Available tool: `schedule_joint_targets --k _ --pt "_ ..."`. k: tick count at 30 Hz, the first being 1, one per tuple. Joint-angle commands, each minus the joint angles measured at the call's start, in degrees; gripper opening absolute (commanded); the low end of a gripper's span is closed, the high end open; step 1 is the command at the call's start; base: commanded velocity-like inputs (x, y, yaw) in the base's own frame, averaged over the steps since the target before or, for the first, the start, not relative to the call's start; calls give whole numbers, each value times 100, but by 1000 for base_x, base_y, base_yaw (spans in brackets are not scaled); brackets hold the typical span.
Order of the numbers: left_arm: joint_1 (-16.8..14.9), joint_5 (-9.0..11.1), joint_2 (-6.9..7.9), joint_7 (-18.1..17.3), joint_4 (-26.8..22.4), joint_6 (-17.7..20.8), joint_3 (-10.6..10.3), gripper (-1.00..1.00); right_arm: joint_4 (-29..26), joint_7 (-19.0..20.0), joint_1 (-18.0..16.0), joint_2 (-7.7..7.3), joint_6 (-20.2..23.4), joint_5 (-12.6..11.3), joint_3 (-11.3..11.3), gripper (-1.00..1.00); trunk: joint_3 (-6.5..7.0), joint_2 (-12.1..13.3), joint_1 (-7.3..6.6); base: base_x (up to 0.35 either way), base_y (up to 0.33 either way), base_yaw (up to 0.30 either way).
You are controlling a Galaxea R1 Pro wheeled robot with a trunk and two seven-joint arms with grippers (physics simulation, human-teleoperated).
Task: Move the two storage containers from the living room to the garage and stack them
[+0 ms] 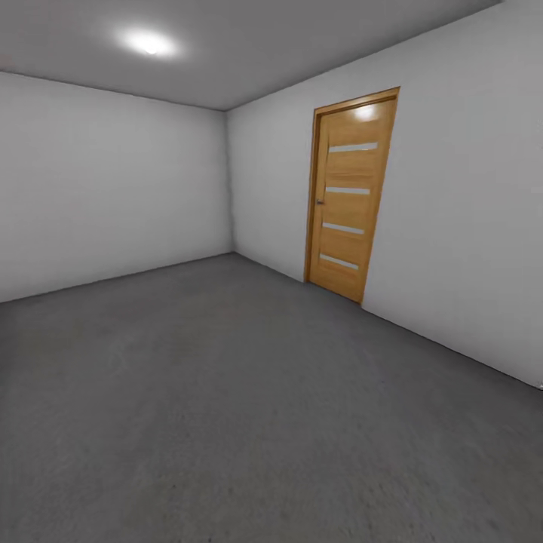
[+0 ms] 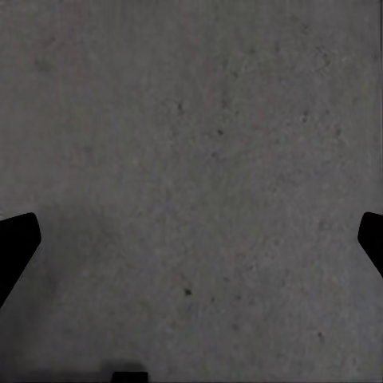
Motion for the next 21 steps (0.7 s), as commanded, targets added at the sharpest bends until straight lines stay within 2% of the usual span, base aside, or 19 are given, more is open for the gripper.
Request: schedule_joint_targets --k 1,21 --pt "0 -6 0 1 -12 32 -1 100 3 3 -5 0 -10 55 -3 100 -6 -3 3 293 197 -272" --pt "0 -6 -9 1 -12 32 -1 100 3 3 -5 -1 -10 55 -3 100 -6 -3 3 293 197 -277"
